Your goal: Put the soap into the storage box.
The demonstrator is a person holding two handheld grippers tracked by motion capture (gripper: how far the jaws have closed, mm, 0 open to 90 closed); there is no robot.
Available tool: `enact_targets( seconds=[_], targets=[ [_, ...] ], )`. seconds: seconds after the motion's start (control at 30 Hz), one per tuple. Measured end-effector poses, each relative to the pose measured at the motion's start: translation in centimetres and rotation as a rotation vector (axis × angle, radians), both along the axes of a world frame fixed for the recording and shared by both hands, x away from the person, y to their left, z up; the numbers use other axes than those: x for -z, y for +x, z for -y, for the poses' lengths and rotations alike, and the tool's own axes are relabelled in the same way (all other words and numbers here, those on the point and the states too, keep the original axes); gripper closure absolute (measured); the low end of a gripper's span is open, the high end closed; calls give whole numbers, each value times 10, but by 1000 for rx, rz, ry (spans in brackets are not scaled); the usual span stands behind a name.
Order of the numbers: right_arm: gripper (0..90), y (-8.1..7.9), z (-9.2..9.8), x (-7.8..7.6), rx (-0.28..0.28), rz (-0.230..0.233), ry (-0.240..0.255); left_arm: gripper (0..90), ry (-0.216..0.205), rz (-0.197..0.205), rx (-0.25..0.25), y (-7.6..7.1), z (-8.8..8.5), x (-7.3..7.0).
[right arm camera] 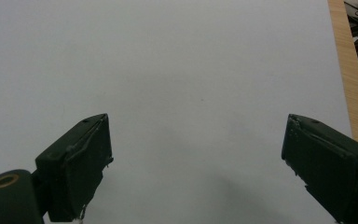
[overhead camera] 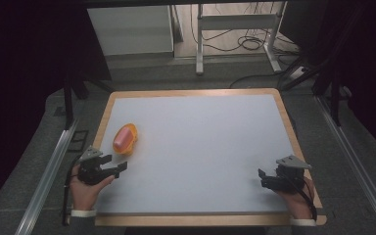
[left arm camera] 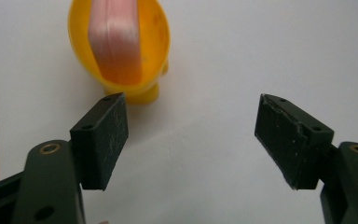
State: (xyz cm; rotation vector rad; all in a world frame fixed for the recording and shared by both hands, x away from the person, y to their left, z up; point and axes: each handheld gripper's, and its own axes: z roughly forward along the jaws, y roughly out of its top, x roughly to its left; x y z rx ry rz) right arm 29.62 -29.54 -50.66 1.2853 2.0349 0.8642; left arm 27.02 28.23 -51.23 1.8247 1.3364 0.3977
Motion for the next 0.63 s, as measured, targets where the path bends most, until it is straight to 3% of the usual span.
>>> enact_targets(
  seconds=[0.27,0.63],
  targets=[
    [81,1,1,-1,1,3,-2,259,17,-33,8,-3,0,10],
    [81,0,-3,-4,-9,22,5,253,26,-32,12,-2,4,11]
  ],
)
